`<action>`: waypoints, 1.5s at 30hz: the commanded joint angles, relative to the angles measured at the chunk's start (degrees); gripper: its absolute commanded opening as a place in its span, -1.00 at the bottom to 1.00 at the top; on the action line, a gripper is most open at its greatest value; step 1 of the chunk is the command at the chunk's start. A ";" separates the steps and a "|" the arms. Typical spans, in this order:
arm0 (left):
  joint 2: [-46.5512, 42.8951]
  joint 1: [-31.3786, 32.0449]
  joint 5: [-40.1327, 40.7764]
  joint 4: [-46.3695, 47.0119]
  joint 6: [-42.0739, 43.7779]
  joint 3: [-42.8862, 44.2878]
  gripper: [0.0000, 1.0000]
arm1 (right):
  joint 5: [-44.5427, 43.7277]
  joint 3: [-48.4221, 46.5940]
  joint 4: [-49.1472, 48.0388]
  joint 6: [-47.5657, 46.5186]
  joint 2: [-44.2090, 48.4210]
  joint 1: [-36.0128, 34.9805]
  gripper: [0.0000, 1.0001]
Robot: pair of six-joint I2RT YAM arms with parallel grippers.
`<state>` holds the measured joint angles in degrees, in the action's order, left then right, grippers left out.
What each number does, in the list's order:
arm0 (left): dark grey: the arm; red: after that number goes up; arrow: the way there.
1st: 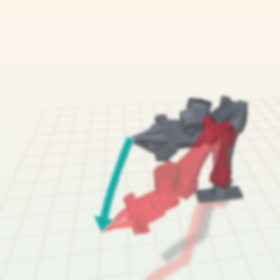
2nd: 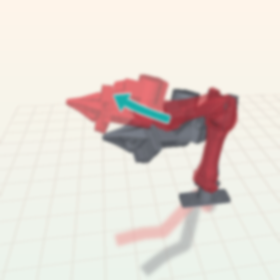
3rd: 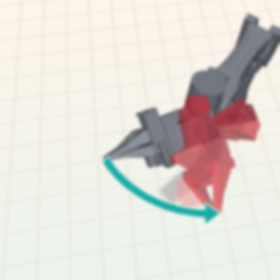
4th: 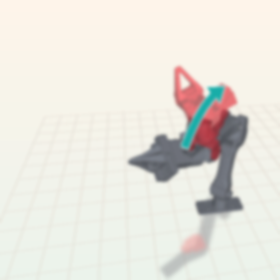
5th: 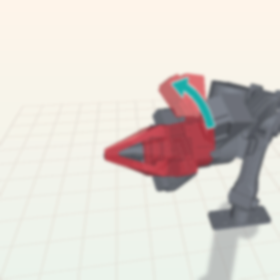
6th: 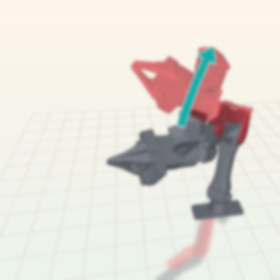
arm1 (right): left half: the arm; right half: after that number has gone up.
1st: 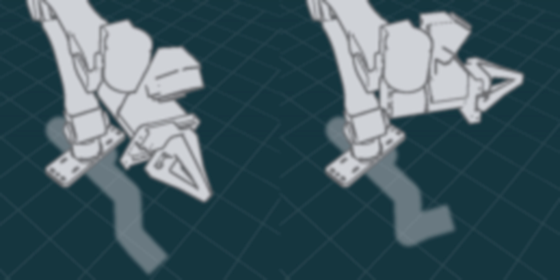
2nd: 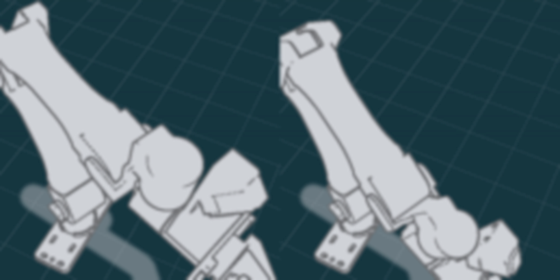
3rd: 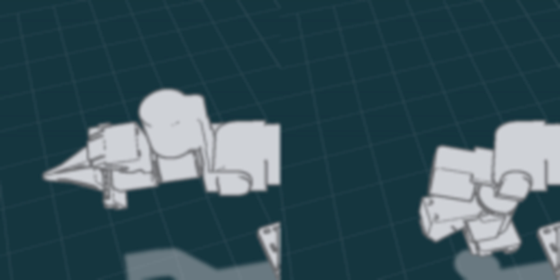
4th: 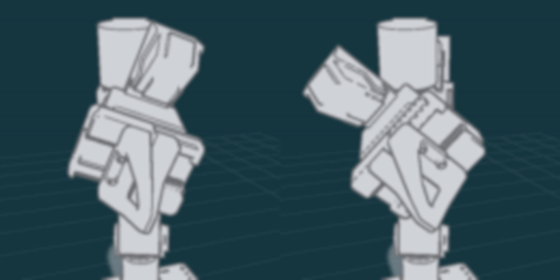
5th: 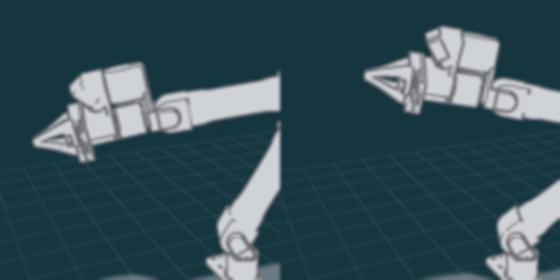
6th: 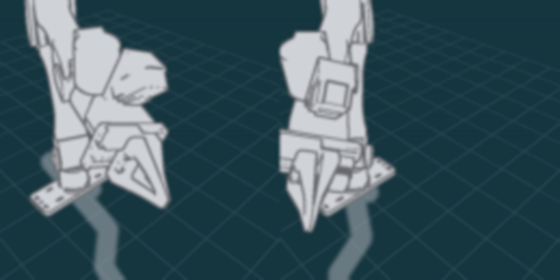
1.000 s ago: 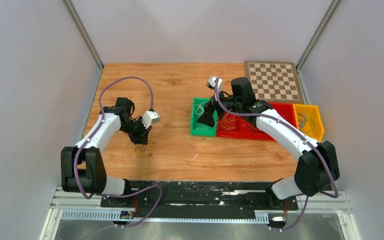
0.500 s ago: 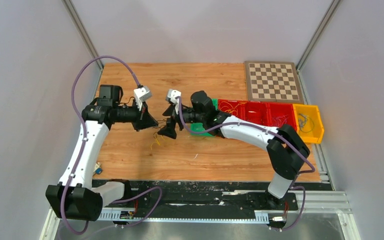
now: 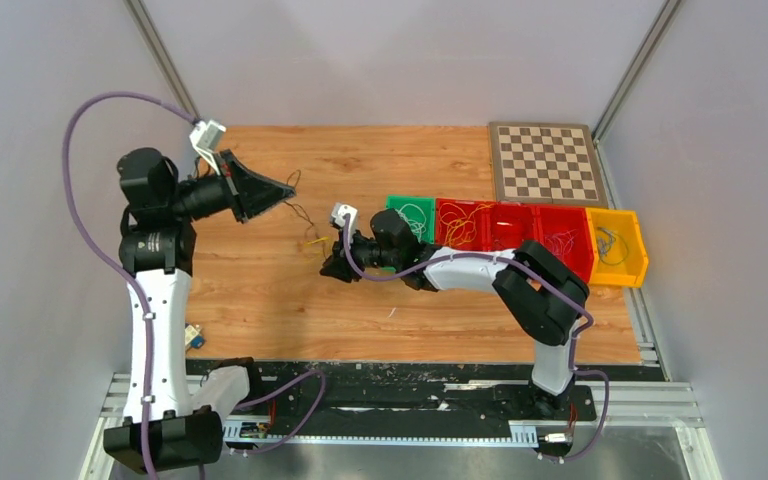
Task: Untangle the cables
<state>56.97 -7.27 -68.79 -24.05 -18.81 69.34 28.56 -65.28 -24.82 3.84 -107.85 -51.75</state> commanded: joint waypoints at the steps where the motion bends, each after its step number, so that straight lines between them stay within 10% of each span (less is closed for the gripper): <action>1: 0.98 -3.12 -4.80 12.93 -13.44 8.20 -1.00 | 1.08 3.74 -1.88 0.74 0.05 -0.86 -0.44; 7: 1.68 -3.54 -3.24 13.36 -14.15 10.62 -1.00 | 2.94 3.73 5.96 -3.42 4.82 -0.59 -0.05; 16: 2.86 -3.54 1.55 12.62 -12.73 13.77 -1.00 | 4.15 3.97 12.60 -8.17 15.49 0.89 -0.01; 21: 1.87 -3.52 2.69 16.07 -16.72 9.68 -1.00 | 3.99 -2.22 12.78 -7.50 18.78 1.03 0.75; 25: 0.93 -3.54 2.23 20.10 -20.91 6.09 -1.00 | 2.25 -10.61 12.78 -5.24 13.60 0.99 0.91; 34: -0.48 -3.54 4.51 19.09 -21.70 5.29 -1.00 | 5.86 -18.24 7.17 1.31 5.07 -0.56 0.27; 45: -1.62 -3.54 7.65 15.92 -18.94 4.47 -1.00 | 2.76 -12.88 6.06 -0.50 6.84 -0.67 -0.99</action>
<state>56.14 -10.44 -62.89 -7.73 -39.40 73.30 31.88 -80.16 -16.32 4.21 -103.72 -52.27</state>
